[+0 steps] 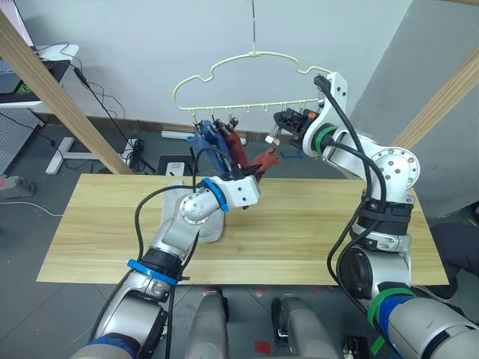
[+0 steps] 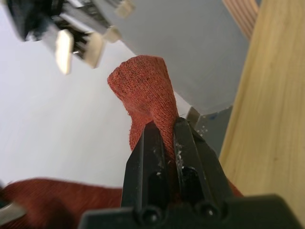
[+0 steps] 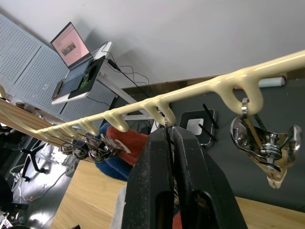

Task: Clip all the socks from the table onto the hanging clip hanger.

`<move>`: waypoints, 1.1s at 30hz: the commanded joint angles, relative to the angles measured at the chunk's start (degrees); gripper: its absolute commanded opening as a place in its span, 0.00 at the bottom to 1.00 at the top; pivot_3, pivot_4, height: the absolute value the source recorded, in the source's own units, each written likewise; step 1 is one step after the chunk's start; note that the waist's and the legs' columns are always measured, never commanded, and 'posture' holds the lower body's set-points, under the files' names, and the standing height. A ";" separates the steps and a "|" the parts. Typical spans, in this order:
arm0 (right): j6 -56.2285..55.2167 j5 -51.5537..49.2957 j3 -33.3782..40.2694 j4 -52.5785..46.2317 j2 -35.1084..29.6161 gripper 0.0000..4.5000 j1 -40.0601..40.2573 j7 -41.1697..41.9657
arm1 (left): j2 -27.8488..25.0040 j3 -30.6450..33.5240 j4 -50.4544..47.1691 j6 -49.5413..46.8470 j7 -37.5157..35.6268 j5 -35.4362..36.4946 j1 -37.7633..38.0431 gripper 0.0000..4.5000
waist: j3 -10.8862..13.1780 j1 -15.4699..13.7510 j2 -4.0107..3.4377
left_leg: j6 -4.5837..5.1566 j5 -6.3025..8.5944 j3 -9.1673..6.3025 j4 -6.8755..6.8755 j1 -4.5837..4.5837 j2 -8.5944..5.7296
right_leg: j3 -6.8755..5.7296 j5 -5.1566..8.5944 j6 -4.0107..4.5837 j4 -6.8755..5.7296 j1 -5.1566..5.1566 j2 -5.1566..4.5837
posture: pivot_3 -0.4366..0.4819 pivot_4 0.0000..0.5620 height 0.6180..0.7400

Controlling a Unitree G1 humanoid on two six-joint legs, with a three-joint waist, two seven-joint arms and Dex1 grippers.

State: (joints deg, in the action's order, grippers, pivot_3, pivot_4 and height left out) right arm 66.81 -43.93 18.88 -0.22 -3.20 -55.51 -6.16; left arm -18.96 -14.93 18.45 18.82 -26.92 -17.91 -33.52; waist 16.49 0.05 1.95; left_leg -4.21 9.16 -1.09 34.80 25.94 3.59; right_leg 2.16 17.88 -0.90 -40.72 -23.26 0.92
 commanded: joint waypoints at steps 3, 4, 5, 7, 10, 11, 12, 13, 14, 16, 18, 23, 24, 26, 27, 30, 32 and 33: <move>-0.50 0.79 -0.45 -0.60 -0.82 0.00 0.94 0.48 | -1.26 -0.43 -2.33 2.68 3.14 -3.13 -1.75 0.01 | 0.00 0.03 0.00 | 0.00 0.00 0.01 0.00 -0.01 0.00 | 0.01 0.00 0.00 -0.03 0.00 0.00 | 0.52 0.43 1.00; -0.72 0.93 -0.38 -0.46 -1.04 0.00 0.97 0.51 | -1.37 -0.29 -2.54 2.97 3.67 -3.18 -1.53 0.01 | 0.00 0.02 0.00 | 0.00 0.00 0.01 0.01 -0.01 -0.01 | 0.02 0.00 0.00 -0.03 -0.01 0.00 | 0.52 0.43 1.00; -0.97 1.11 -0.34 -0.24 -1.33 0.00 0.93 0.62 | -1.53 -0.25 -2.81 3.27 3.94 -3.17 -1.22 0.01 | 0.00 0.02 0.00 | 0.01 0.00 0.01 0.01 -0.01 -0.01 | 0.02 0.00 0.00 -0.03 -0.01 -0.01 | 0.52 0.43 1.00; -1.46 1.47 -0.21 0.30 -1.92 0.00 0.74 0.86 | -1.85 -0.06 -3.67 3.77 4.53 -3.15 -0.44 0.01 | 0.00 0.01 0.00 | 0.01 -0.01 0.01 0.02 0.00 -0.01 | 0.01 0.00 0.00 -0.03 -0.01 -0.01 | 0.52 0.43 1.00; -1.98 1.59 0.22 0.98 -2.33 0.00 0.31 0.88 | -2.31 -0.01 -4.97 4.26 4.81 -3.03 0.58 0.01 | 0.00 0.00 0.00 | 0.01 -0.01 0.01 0.02 0.00 -0.01 | 0.01 0.00 0.00 -0.03 -0.01 -0.01 | 0.52 0.43 1.00; -2.23 1.68 0.36 1.29 -2.41 0.00 0.11 0.91 | -2.40 -0.02 -5.33 4.47 4.96 -3.00 0.87 0.01 | 0.00 -0.01 0.00 | 0.00 -0.01 0.01 0.02 0.00 0.00 | 0.01 0.00 0.00 -0.04 -0.01 -0.01 | 0.51 0.43 1.00; -2.44 1.75 0.45 1.53 -2.46 0.00 -0.03 0.92 | -2.39 0.05 -5.78 4.69 5.24 -2.93 1.18 0.01 | 0.00 -0.03 0.00 | 0.01 -0.01 0.00 0.02 -0.01 -0.01 | 0.01 0.00 0.00 -0.05 -0.01 -0.01 | 0.51 0.43 1.00; -2.58 1.72 0.54 1.70 -2.42 0.00 -0.12 0.87 | -2.35 0.10 -6.17 4.79 5.44 -2.88 1.39 0.01 | 0.00 -0.04 0.00 | 0.01 -0.01 0.00 0.03 -0.01 0.00 | 0.01 0.00 0.00 -0.05 -0.01 -0.01 | 0.51 0.43 1.00; -2.58 1.52 0.70 1.78 -2.27 0.00 -0.14 0.73 | -2.27 0.19 -6.55 4.78 5.68 -2.86 1.52 0.01 | 0.00 -0.03 0.00 | 0.01 -0.01 0.01 0.04 -0.01 -0.01 | 0.01 0.00 0.00 -0.06 -0.01 -0.01 | 0.51 0.43 1.00; -2.35 1.06 1.04 1.80 -1.89 0.00 -0.17 0.41 | -2.28 0.16 -6.92 4.56 5.93 -3.00 1.59 0.01 | 0.00 -0.06 0.00 | 0.02 -0.02 0.00 0.04 0.00 -0.02 | 0.01 0.00 0.00 -0.07 0.00 -0.02 | 0.51 0.43 1.00; -1.60 0.24 1.53 1.41 -1.08 0.00 -0.17 -0.19 | -2.22 0.11 -6.78 4.25 6.27 -3.10 1.48 0.01 | 0.00 -0.05 0.00 | 0.03 -0.02 0.00 0.05 0.00 -0.02 | 0.01 0.00 0.00 -0.08 0.00 -0.02 | 0.51 0.43 1.00; -0.06 -1.22 2.31 0.53 0.22 0.00 -0.01 -1.55 | -2.13 0.10 -6.16 4.17 6.96 -3.20 0.73 0.01 | 0.00 -0.07 0.00 | 0.03 -0.03 -0.01 0.05 -0.01 -0.01 | 0.00 0.00 0.00 -0.12 -0.01 -0.02 | 0.52 0.42 1.00; 0.12 -1.34 2.45 0.48 0.39 0.00 -0.02 -1.73 | -2.14 0.04 -5.93 4.17 7.07 -3.23 0.59 0.01 | 0.00 -0.07 0.00 | 0.03 -0.03 -0.01 0.05 -0.01 -0.02 | 0.00 0.00 0.00 -0.12 -0.01 -0.02 | 0.51 0.42 1.00; 0.45 -1.46 2.45 0.17 0.61 0.00 0.13 -1.94 | -2.09 0.05 -5.61 4.15 7.42 -3.34 0.25 0.01 | 0.00 -0.06 0.00 | 0.04 -0.03 0.01 0.06 -0.01 -0.02 | 0.01 0.00 0.00 -0.12 -0.01 -0.02 | 0.52 0.42 1.00; 0.62 -1.51 2.47 -0.06 0.75 0.00 0.27 -2.05 | -2.06 0.04 -5.51 4.16 7.51 -3.37 0.09 0.01 | 0.00 -0.05 0.00 | 0.04 -0.03 0.01 0.06 -0.01 -0.02 | 0.01 0.00 0.00 -0.12 -0.01 -0.02 | 0.52 0.42 1.00; 1.24 -1.49 2.32 -0.66 1.01 0.00 0.74 -2.19 | -2.06 -0.01 -5.26 4.21 7.85 -3.57 -0.20 0.01 | 0.00 -0.05 0.00 | 0.04 -0.03 -0.01 0.06 -0.01 -0.01 | 0.00 0.00 0.00 -0.13 -0.01 -0.02 | 0.52 0.42 1.00; 1.67 -1.66 2.36 -1.03 1.34 0.00 0.92 -2.33 | -2.14 0.00 -5.23 4.24 8.20 -3.83 -0.41 0.01 | 0.00 -0.05 0.00 | 0.04 -0.03 0.00 0.06 -0.01 -0.02 | 0.00 0.00 0.00 -0.12 -0.01 -0.02 | 0.52 0.42 1.00; 1.85 -1.74 2.41 -1.16 1.49 0.00 0.95 -2.38 | -2.14 -0.01 -5.16 4.21 8.32 -3.86 -0.53 0.01 | 0.00 -0.05 0.00 | 0.04 -0.03 0.00 0.06 -0.01 -0.02 | 0.01 0.00 0.00 -0.12 -0.01 -0.02 | 0.52 0.42 1.00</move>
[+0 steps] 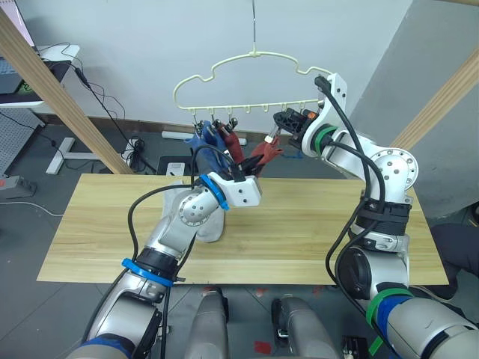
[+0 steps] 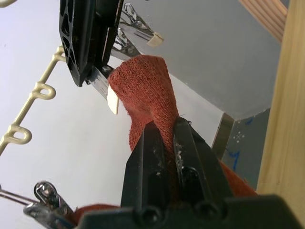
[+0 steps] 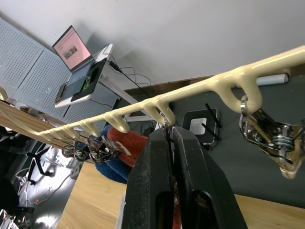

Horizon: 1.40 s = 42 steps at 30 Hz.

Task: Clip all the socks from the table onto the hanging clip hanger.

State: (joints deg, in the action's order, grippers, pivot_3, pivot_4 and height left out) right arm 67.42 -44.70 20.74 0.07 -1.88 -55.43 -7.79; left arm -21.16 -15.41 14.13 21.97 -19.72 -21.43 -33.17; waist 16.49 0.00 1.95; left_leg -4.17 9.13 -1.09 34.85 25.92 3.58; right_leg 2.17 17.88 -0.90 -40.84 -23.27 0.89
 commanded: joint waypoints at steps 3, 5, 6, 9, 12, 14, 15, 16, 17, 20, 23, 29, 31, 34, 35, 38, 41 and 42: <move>1.57 -1.08 0.60 -1.79 0.61 0.00 0.85 -0.84 | 0.11 0.39 -0.77 1.05 1.31 -0.33 -1.05 0.01 | 0.00 0.01 0.00 | 0.00 0.00 -0.01 0.00 0.00 0.00 | -0.01 0.00 0.00 0.00 0.00 0.00 | 0.52 0.42 1.00; 1.52 -1.26 0.61 -1.71 0.67 0.00 0.78 -0.70 | 0.17 0.35 -0.78 1.04 1.31 -0.28 -1.12 0.01 | 0.00 0.01 0.00 | 0.00 0.00 -0.01 0.00 0.00 0.00 | -0.01 0.00 0.00 0.00 0.00 0.00 | 0.52 0.42 1.00; 1.48 -1.29 0.60 -1.65 0.65 0.06 0.76 -0.65 | 0.19 0.33 -0.82 1.02 1.27 -0.24 -1.12 0.00 | 0.00 0.01 0.00 | 0.00 0.00 -0.01 0.00 0.00 0.00 | -0.01 0.00 0.00 0.00 0.00 0.00 | 0.52 0.42 1.00; 1.48 -1.44 0.52 -1.53 0.47 0.26 0.76 -0.16 | 0.17 0.32 -0.74 1.09 1.22 -0.19 -1.15 0.00 | 0.00 0.05 0.00 | 0.00 0.00 0.00 0.00 0.00 0.00 | 0.00 0.00 0.00 0.00 0.00 0.00 | 0.52 0.42 1.00; 1.45 -1.35 0.48 -1.58 0.20 0.52 0.78 0.19 | 0.28 0.30 -0.61 1.12 1.25 -0.13 -1.22 0.00 | 0.00 0.13 0.00 | 0.00 0.00 0.01 0.00 0.00 0.01 | 0.00 0.00 0.00 -0.01 -0.02 0.00 | 0.51 0.42 1.00; 1.60 -1.57 0.85 -2.19 -0.24 0.68 0.87 0.38 | 0.45 -0.11 -0.43 0.95 1.26 -0.61 -1.43 0.00 | 0.00 0.14 0.00 | 0.00 0.00 0.02 0.00 0.00 0.01 | 0.01 0.00 0.00 -0.02 -0.04 0.01 | 0.51 0.42 1.00; 1.69 -1.92 1.34 -2.48 -0.34 0.75 0.89 0.29 | 0.49 -0.37 -0.18 0.85 1.28 -0.99 -1.59 0.00 | 0.00 0.14 0.00 | 0.00 0.00 0.02 0.00 0.00 0.01 | 0.01 0.00 0.00 -0.02 -0.04 0.01 | 0.51 0.42 1.00; 2.48 -3.00 2.40 -3.31 -0.72 0.83 1.04 0.19 | 0.81 -0.58 0.22 0.85 0.59 -0.33 -1.70 0.00 | 0.00 0.14 0.00 | 0.00 0.00 0.03 0.00 0.01 0.01 | 0.01 0.00 0.00 -0.02 -0.04 0.01 | 0.51 0.42 1.00; 3.37 -4.29 3.39 -4.36 -1.28 0.91 1.34 0.45 | 1.22 -0.70 0.55 0.74 -0.07 0.44 -1.75 0.00 | 0.00 0.12 0.00 | 0.00 0.00 0.04 0.00 0.00 0.01 | 0.02 0.00 0.00 -0.02 -0.04 0.01 | 0.51 0.42 1.00; 7.16 -8.94 5.57 -9.01 -5.41 1.00 3.54 3.18 | 3.57 -0.26 2.32 -0.78 -3.24 5.08 -2.17 0.16 | 0.00 0.01 0.00 | 0.00 0.00 0.04 0.00 0.04 0.00 | 0.01 0.00 0.00 0.00 -0.04 0.00 | 0.49 0.43 1.00; 9.31 -11.92 6.33 -12.66 -9.97 1.00 5.98 5.23 | 5.91 0.50 3.60 -3.06 -7.25 10.21 -2.70 0.35 | 0.00 -0.12 -0.01 | 0.01 0.00 0.02 0.02 0.12 -0.06 | -0.01 0.00 0.00 0.07 -0.04 -0.05 | 0.47 0.43 1.00; 5.40 -10.20 2.73 -19.55 -16.71 1.00 13.24 10.23 | 6.25 3.02 4.42 -8.12 -16.15 19.87 -3.18 0.66 | -0.01 1.79 -0.04 | 0.04 -0.02 0.00 0.02 0.02 0.01 | 0.02 0.00 0.00 -0.05 -0.04 0.06 | 0.46 0.43 1.00; 0.33 -5.59 -1.91 -22.52 -19.94 1.00 16.77 13.28 | 5.28 5.45 2.14 -13.61 -20.29 25.94 -1.84 0.80 | -0.02 2.42 -0.06 | 0.06 -0.03 0.02 0.02 0.01 0.01 | 0.05 0.00 -0.01 -0.06 -0.04 0.08 | 0.46 0.42 1.00; -7.86 1.49 -9.43 -25.90 -23.03 1.00 20.96 16.91 | 2.33 9.42 -3.54 -23.87 -26.15 35.14 1.18 0.97 | -0.02 3.33 -0.07 | 0.05 -0.03 0.05 0.02 -0.03 0.01 | 0.07 0.01 -0.02 -0.07 -0.04 0.08 | 0.46 0.42 1.00; -10.61 3.95 -11.95 -26.88 -23.39 1.00 22.21 17.59 | 0.72 10.93 -6.18 -28.10 -27.85 38.27 2.47 0.99 | -0.02 3.56 -0.07 | 0.05 -0.03 0.04 0.02 -0.03 0.02 | 0.08 0.01 -0.02 -0.08 -0.04 0.09 | 0.47 0.43 1.00; -17.89 10.21 -17.11 -27.54 -22.17 1.00 24.64 17.77 | -3.59 15.11 -13.42 -40.01 -29.76 46.37 5.28 0.99 | -0.02 3.75 -0.07 | 0.03 -0.04 -0.04 0.01 -0.05 0.08 | 0.06 0.02 -0.03 -0.11 -0.05 0.15 | 0.48 0.43 1.00; -25.13 16.68 -21.20 -26.51 -19.87 0.88 26.33 16.78 | -6.97 18.88 -19.36 -49.46 -26.10 49.73 7.05 1.00 | -0.02 3.16 -0.07 | 0.01 -0.06 -0.14 0.06 -0.02 0.05 | 0.03 0.16 -0.27 -0.13 -0.04 0.13 | 0.51 0.43 1.00; -27.47 19.40 -22.83 -25.77 -19.16 0.81 26.53 16.13 | -8.09 19.87 -21.56 -52.51 -25.16 50.91 7.82 1.00 | -0.02 3.06 -0.07 | 0.01 -0.06 -0.15 0.08 -0.02 0.04 | 0.04 0.16 -0.28 -0.13 -0.03 0.11 | 0.51 0.43 1.00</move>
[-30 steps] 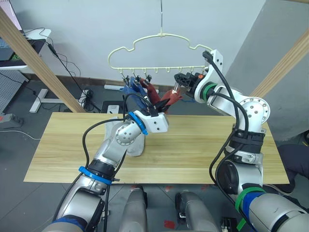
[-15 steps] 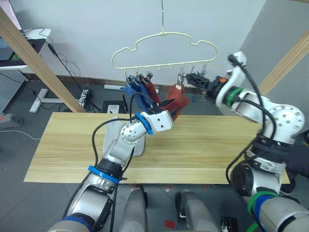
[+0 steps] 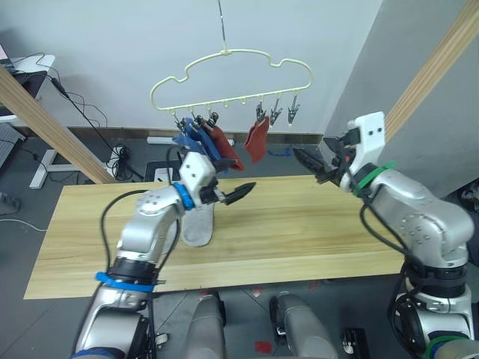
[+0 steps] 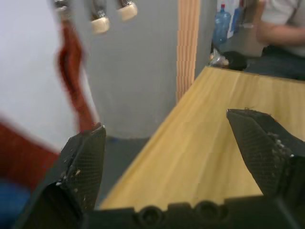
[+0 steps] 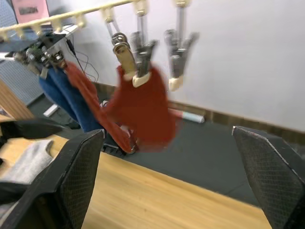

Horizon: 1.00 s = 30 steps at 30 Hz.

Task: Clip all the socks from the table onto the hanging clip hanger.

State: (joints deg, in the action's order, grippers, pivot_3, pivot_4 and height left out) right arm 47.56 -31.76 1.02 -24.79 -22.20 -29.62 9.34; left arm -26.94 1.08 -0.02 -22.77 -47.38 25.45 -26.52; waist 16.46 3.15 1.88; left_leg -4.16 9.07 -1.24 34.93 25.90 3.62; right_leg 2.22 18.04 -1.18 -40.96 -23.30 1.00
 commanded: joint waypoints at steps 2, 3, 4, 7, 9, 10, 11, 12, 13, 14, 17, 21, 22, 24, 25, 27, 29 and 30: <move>-11.16 10.97 -5.90 0.39 2.53 0.66 0.65 -2.07 | -3.31 5.78 -11.96 -12.52 6.88 5.04 2.77 1.00 | -0.01 -0.41 0.01 | 0.00 0.00 0.01 0.01 -0.01 -0.05 | 0.02 0.00 -0.01 0.00 0.02 -0.07 | 0.52 0.43 1.00; -12.45 12.46 -6.71 0.91 3.32 0.66 0.53 -2.41 | -3.44 6.75 -13.92 -14.02 9.23 4.97 3.41 1.00 | -0.01 -0.56 0.01 | -0.01 0.00 0.00 0.02 -0.01 -0.05 | 0.01 0.00 -0.02 0.01 0.03 -0.08 | 0.53 0.43 1.00; -13.58 13.87 -7.23 1.65 4.38 0.66 0.33 -3.10 | -3.23 8.02 -15.73 -15.49 11.20 5.62 3.99 1.00 | -0.01 -0.86 0.01 | -0.01 0.00 0.00 0.03 -0.01 -0.05 | 0.03 0.00 -0.02 0.01 0.05 -0.09 | 0.53 0.43 1.00; -16.59 16.97 -8.54 4.18 7.42 0.66 0.01 -3.71 | -4.03 10.60 -19.64 -15.84 10.12 8.50 5.56 1.00 | -0.01 -1.47 0.02 | -0.05 -0.02 -0.08 0.02 -0.01 -0.02 | 0.04 0.00 -0.01 0.01 0.05 -0.08 | 0.55 0.43 1.00; -18.89 18.60 -8.61 6.64 9.14 0.62 -0.33 -3.74 | -4.49 11.93 -20.73 -16.36 8.68 11.01 6.15 1.00 | -0.01 -1.62 0.01 | -0.14 -0.08 -0.13 -0.01 -0.01 -0.01 | -0.01 0.00 -0.01 0.00 0.05 -0.08 | 0.56 0.42 1.00; -19.94 19.51 -8.61 7.86 9.70 0.58 -0.61 -3.79 | -4.45 12.33 -21.19 -16.29 8.64 11.69 6.41 1.00 | -0.01 -1.66 0.02 | -0.15 -0.09 -0.14 -0.02 -0.01 -0.01 | -0.02 0.00 0.00 0.00 0.05 -0.08 | 0.56 0.42 1.00; -20.96 20.46 -8.59 9.07 10.14 0.54 -0.94 -3.85 | -4.33 12.50 -21.77 -16.34 8.90 12.19 6.71 1.00 | -0.01 -1.69 0.01 | -0.16 -0.09 -0.14 -0.02 -0.01 -0.01 | -0.01 -0.01 0.00 0.00 0.05 -0.08 | 0.57 0.42 1.00; -21.76 21.32 -8.53 10.24 10.55 0.48 -1.34 -4.01 | -4.25 12.57 -22.12 -16.29 9.17 12.45 6.90 1.00 | -0.01 -1.75 0.02 | -0.17 -0.10 -0.13 -0.01 -0.01 -0.03 | 0.00 -0.01 0.00 -0.01 0.05 -0.08 | 0.57 0.42 1.00; -22.44 22.20 -8.37 11.55 11.04 0.39 -1.91 -4.41 | -3.92 12.39 -22.63 -15.84 9.79 12.24 7.14 1.00 | -0.01 -1.80 0.02 | -0.17 -0.10 -0.12 0.00 -0.01 -0.04 | 0.01 -0.01 0.01 -0.01 0.06 -0.09 | 0.57 0.42 1.00; -23.28 23.08 -8.24 13.01 11.55 0.32 -2.62 -4.82 | -3.54 12.16 -23.13 -15.42 10.43 12.01 7.40 1.00 | -0.01 -1.83 0.02 | -0.16 -0.10 -0.11 0.00 -0.01 -0.04 | 0.02 -0.01 0.01 0.00 0.07 -0.10 | 0.57 0.42 1.00; -25.67 25.03 -7.92 16.94 13.01 0.32 -4.62 -5.48 | -2.49 11.35 -24.66 -13.99 11.79 11.42 8.38 1.00 | -0.01 -1.97 0.02 | -0.16 -0.10 -0.13 0.00 -0.02 -0.02 | 0.01 -0.02 0.02 -0.02 0.07 -0.09 | 0.59 0.42 1.00; -28.29 26.84 -7.07 21.34 14.41 0.32 -6.80 -6.14 | -1.57 12.46 -26.65 -15.90 12.26 15.47 9.44 1.00 | -0.02 -2.09 0.03 | -0.17 -0.11 -0.14 -0.02 -0.02 -0.01 | -0.01 -0.16 0.27 -0.02 0.06 -0.09 | 0.60 0.41 1.00; -28.65 27.10 -6.63 22.22 14.75 0.32 -7.25 -6.51 | -1.77 12.71 -26.93 -16.30 12.21 16.25 9.60 1.00 | -0.02 -2.12 0.03 | -0.18 -0.11 -0.14 -0.02 -0.02 0.00 | -0.01 -0.16 0.27 -0.02 0.06 -0.09 | 0.60 0.41 1.00; -29.07 27.46 -5.70 23.75 15.29 0.32 -8.05 -7.20 | -2.52 12.85 -27.37 -16.75 11.95 17.17 9.86 1.00 | -0.02 -2.33 0.03 | -0.18 -0.11 -0.14 -0.02 -0.01 -0.02 | -0.01 -0.16 0.27 -0.02 0.06 -0.09 | 0.60 0.41 1.00; -29.26 27.62 -5.35 24.24 15.47 0.32 -8.31 -7.36 | -2.75 12.95 -27.68 -16.90 11.88 17.68 9.97 1.00 | -0.02 -2.40 0.03 | -0.18 -0.11 -0.13 -0.02 -0.02 -0.02 | 0.00 -0.17 0.28 -0.02 0.06 -0.09 | 0.60 0.41 1.00; -29.76 27.86 -4.79 25.27 15.81 0.32 -9.01 -7.68 | -3.00 13.14 -28.08 -17.18 12.05 18.63 9.89 1.00 | -0.02 -2.66 0.03 | -0.18 -0.11 -0.13 -0.02 -0.02 -0.02 | -0.01 -0.17 0.28 -0.02 0.06 -0.09 | 0.60 0.41 1.00; -30.37 28.08 -4.34 26.32 16.27 0.32 -9.84 -7.74 | -3.18 13.12 -28.15 -17.15 12.38 19.11 9.64 1.00 | -0.02 -2.86 0.03 | -0.18 -0.11 -0.14 -0.01 -0.02 -0.01 | -0.02 -0.17 0.29 -0.03 0.06 -0.09 | 0.60 0.41 1.00; -30.58 28.12 -4.15 26.88 16.54 0.32 -10.28 -7.72 | -3.24 13.06 -28.11 -17.12 12.51 19.29 9.56 1.00 | -0.02 -2.97 0.02 | -0.18 -0.11 -0.13 -0.01 -0.02 -0.01 | -0.01 -0.18 0.30 -0.03 0.07 -0.09 | 0.60 0.41 1.00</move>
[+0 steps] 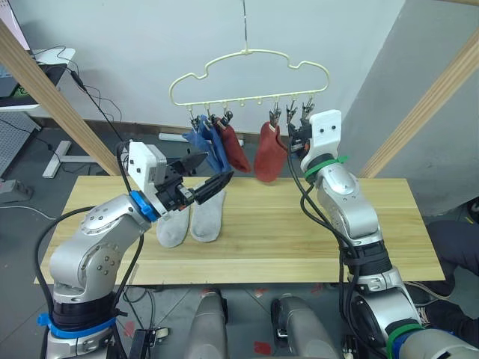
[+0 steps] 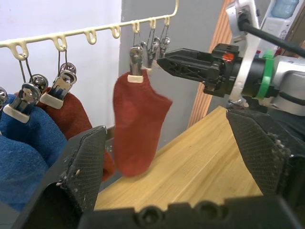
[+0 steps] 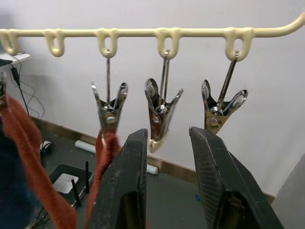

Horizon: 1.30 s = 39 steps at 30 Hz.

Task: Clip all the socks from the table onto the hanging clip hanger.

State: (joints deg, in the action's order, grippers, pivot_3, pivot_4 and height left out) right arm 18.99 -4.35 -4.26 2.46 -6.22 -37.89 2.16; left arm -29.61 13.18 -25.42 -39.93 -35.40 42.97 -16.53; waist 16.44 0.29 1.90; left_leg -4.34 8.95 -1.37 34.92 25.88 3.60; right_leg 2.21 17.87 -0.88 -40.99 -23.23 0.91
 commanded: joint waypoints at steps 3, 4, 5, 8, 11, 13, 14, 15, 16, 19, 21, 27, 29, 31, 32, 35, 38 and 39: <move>-2.54 0.86 1.71 1.12 1.58 0.32 -3.27 -0.77 | -0.74 0.82 -2.69 0.26 0.85 2.12 -0.47 1.00 | 0.00 -0.19 0.00 | 0.00 0.00 0.01 0.00 0.00 0.00 | 0.00 0.00 0.00 0.00 0.00 0.00 | 0.60 0.41 1.00; -2.85 0.90 1.83 1.55 1.85 0.32 -3.63 -0.73 | -0.82 0.74 -2.67 0.36 0.95 2.23 -0.51 1.00 | 0.00 -0.20 0.00 | 0.00 0.00 0.00 0.00 0.00 0.00 | 0.00 0.00 0.00 0.00 0.00 0.00 | 0.60 0.41 1.00; -3.11 1.01 1.88 1.87 2.00 0.32 -3.91 -0.65 | -0.90 0.67 -2.64 0.44 1.04 2.33 -0.55 1.00 | 0.00 -0.21 0.00 | 0.00 0.00 0.00 0.00 0.00 0.00 | 0.00 0.00 0.00 0.01 0.00 0.00 | 0.60 0.41 1.00; -3.29 1.11 2.32 2.82 2.50 0.32 -4.60 -0.74 | -1.14 0.64 -2.34 0.77 1.16 2.25 -0.86 1.00 | 0.00 -0.25 0.00 | 0.00 0.00 0.00 -0.01 0.00 0.00 | -0.01 0.00 0.01 0.00 0.00 0.00 | 0.60 0.41 1.00; -3.44 1.04 2.83 4.18 2.92 0.32 -5.17 -1.03 | -1.08 0.63 -2.00 1.02 1.44 2.01 -1.19 1.00 | 0.00 -0.33 0.00 | 0.00 0.00 0.00 0.00 0.00 0.00 | -0.01 -0.01 0.01 0.00 0.00 0.00 | 0.60 0.41 1.00; -3.67 1.04 3.28 5.21 3.30 0.32 -5.81 -1.46 | -0.98 0.43 -1.99 1.18 1.54 1.80 -1.12 1.00 | 0.00 -0.33 0.00 | 0.00 0.00 0.00 0.00 0.00 -0.01 | -0.01 -0.01 0.01 0.00 0.00 0.00 | 0.60 0.41 1.00; -3.81 0.97 3.54 5.75 3.56 0.32 -6.21 -1.74 | -0.95 0.33 -1.96 1.28 1.55 1.67 -1.07 1.00 | 0.00 -0.32 0.00 | 0.00 0.00 0.01 0.00 0.00 0.00 | 0.00 -0.01 0.02 0.00 0.00 0.00 | 0.60 0.41 1.00; -3.89 0.96 3.74 6.13 3.78 0.32 -6.56 -1.98 | -0.94 0.31 -2.04 1.29 1.61 1.65 -1.02 1.00 | 0.00 -0.31 0.00 | 0.00 0.00 0.01 0.00 0.00 0.00 | 0.00 -0.01 0.02 0.00 0.00 0.00 | 0.61 0.43 1.00; -3.98 0.98 3.90 6.41 3.95 0.32 -6.80 -2.13 | -0.95 0.30 -2.07 1.30 1.65 1.63 -1.01 1.00 | 0.00 -0.31 0.00 | 0.00 0.00 0.00 0.00 0.00 0.00 | -0.01 -0.01 0.02 0.00 0.00 0.00 | 0.61 0.43 1.00; -4.21 1.04 4.37 7.34 4.31 0.32 -7.36 -2.55 | -0.93 0.20 -1.85 1.34 1.80 1.54 -1.31 1.00 | 0.00 -0.31 0.00 | 0.00 0.00 0.00 -0.01 0.00 0.02 | -0.01 -0.01 0.02 0.00 0.00 0.00 | 0.61 0.43 1.00; -4.39 1.03 4.62 7.91 4.43 0.32 -7.68 -2.77 | -0.97 0.12 -1.83 1.37 1.81 1.51 -1.34 1.00 | 0.00 -0.37 0.00 | 0.00 0.00 -0.01 -0.02 0.00 0.00 | -0.02 -0.01 0.02 0.00 0.00 0.00 | 0.61 0.43 1.00; -4.62 0.97 5.08 8.46 4.68 0.32 -8.42 -3.02 | -1.04 -0.05 -2.08 1.36 2.08 1.47 -1.04 1.00 | 0.00 -0.41 0.00 | 0.00 0.00 0.00 -0.01 0.00 0.00 | -0.01 -0.01 0.02 0.00 0.00 -0.01 | 0.61 0.43 1.00; -4.66 0.83 5.15 8.70 5.04 0.32 -8.77 -2.99 | -0.93 -0.23 -1.93 1.49 2.18 1.24 -1.15 1.00 | 0.00 -0.39 -0.01 | 0.01 0.00 -0.01 -0.01 0.00 0.01 | -0.02 -0.01 0.02 0.00 0.00 -0.01 | 0.61 0.43 1.00; -4.63 0.66 5.18 8.96 5.45 0.32 -9.03 -2.84 | -0.88 -0.44 -1.71 1.63 2.22 0.96 -1.21 1.00 | 0.00 -0.37 -0.01 | 0.01 0.00 0.00 -0.02 0.00 0.01 | -0.01 -0.01 0.02 0.00 0.00 -0.01 | 0.61 0.43 1.00; -4.61 0.64 5.15 8.97 5.71 0.32 -9.10 -2.81 | -0.90 -0.45 -1.73 1.62 2.23 0.95 -1.14 1.00 | 0.00 -0.36 -0.01 | 0.01 0.00 0.00 -0.02 0.00 0.01 | 0.00 -0.01 0.02 0.00 -0.01 -0.01 | 0.61 0.43 1.00; -4.61 0.71 5.12 8.97 6.19 0.32 -9.25 -2.71 | -0.98 -0.42 -1.80 1.57 2.24 0.97 -1.07 1.00 | 0.00 -0.40 0.00 | 0.01 0.00 -0.01 -0.02 0.00 0.01 | -0.01 -0.01 0.02 0.01 -0.01 0.00 | 0.61 0.43 1.00; -4.58 0.78 5.12 8.93 6.56 0.32 -9.46 -2.61 | -0.96 -0.41 -1.76 1.62 2.28 0.91 -1.18 1.00 | 0.00 -0.40 -0.01 | 0.01 0.00 0.00 -0.02 0.00 0.00 | 0.00 -0.01 0.02 0.01 0.00 -0.01 | 0.61 0.43 1.00; -4.51 0.74 5.11 8.90 6.71 0.32 -9.53 -2.54 | -0.96 -0.42 -1.79 1.61 2.29 0.90 -1.15 1.00 | 0.00 -0.40 -0.01 | 0.01 0.00 0.00 -0.02 0.00 0.00 | -0.01 -0.01 0.02 0.01 0.00 -0.01 | 0.61 0.43 1.00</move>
State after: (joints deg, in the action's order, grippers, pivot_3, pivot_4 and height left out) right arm 15.54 -3.50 0.61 12.76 0.27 -46.08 -0.28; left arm -30.10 12.71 -25.43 -39.48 -33.15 43.83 -17.22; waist 16.45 -0.11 1.90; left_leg -4.33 8.96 -1.37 34.90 25.88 3.60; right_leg 2.19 17.85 -0.86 -40.98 -23.24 0.90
